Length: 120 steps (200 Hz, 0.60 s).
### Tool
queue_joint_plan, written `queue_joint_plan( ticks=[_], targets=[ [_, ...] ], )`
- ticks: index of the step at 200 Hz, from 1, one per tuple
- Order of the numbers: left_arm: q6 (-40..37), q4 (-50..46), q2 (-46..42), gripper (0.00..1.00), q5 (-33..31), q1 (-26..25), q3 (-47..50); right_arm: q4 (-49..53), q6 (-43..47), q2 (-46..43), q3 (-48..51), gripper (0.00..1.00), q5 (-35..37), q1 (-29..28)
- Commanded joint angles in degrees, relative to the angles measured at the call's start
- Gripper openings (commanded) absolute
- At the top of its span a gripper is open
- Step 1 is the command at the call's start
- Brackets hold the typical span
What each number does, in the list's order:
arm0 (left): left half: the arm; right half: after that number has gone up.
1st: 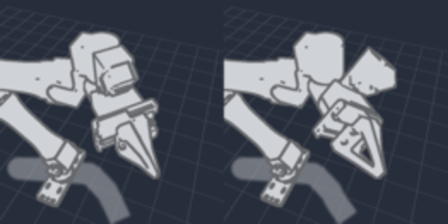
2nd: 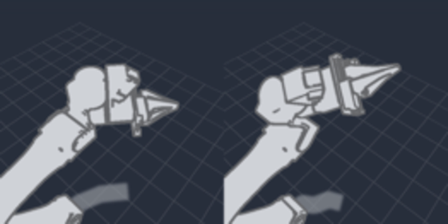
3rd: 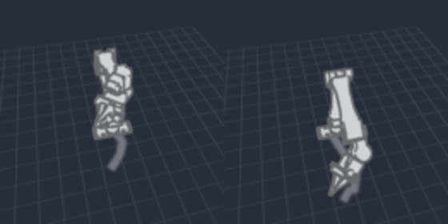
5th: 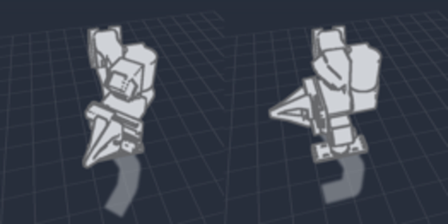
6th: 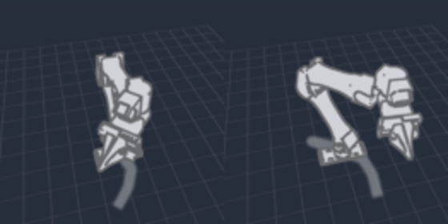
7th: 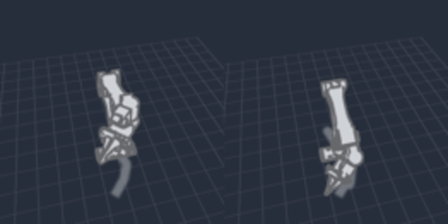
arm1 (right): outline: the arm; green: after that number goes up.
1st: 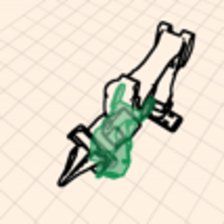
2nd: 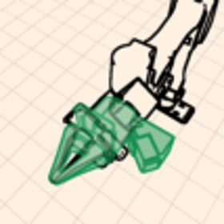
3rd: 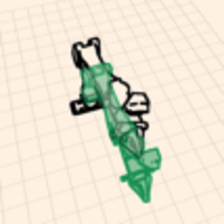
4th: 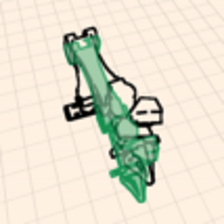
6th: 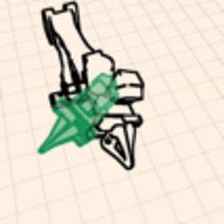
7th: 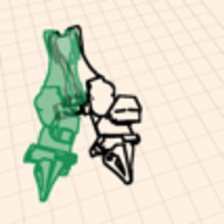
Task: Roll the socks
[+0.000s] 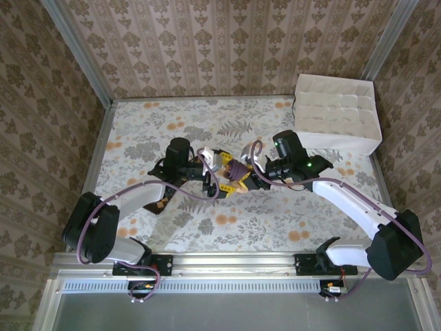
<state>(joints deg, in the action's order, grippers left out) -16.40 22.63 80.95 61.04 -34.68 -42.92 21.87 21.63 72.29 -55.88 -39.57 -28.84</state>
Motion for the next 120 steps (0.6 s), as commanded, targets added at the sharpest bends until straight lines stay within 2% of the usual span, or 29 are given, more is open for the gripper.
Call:
queue_joint_plan(
  ticks=[1,21,50,67,92,120],
  targets=[
    [1.25,-0.64,0.84,0.92,3.22,-0.04,-2.95,-2.52,-1.74,-1.45,0.58,0.0,-3.32,0.45],
    [1.8,-0.52,1.4,0.86,3.86,-0.04,-3.7,-2.84,-2.35,-1.36,0.68,0.0,-4.83,0.54],
    [1.0,-2.55,1.34,0.73,4.84,0.05,-4.45,-3.73,-3.64,-1.47,0.83,0.0,-7.18,1.19],
    [-0.02,-4.45,1.19,0.68,5.27,0.05,-4.63,-4.5,-4.71,-1.63,1.02,0.0,-9.0,1.97],
    [-1.15,-6.36,0.49,0.67,5.38,0.05,-4.2,-4.31,-5.24,-1.61,0.78,0.0,-11.19,2.91],
    [-1.81,-7.6,0.06,0.4,5.34,0.27,-4.61,-2.9,-5.0,-0.94,0.16,0.0,-12.86,3.09]
  ],
)
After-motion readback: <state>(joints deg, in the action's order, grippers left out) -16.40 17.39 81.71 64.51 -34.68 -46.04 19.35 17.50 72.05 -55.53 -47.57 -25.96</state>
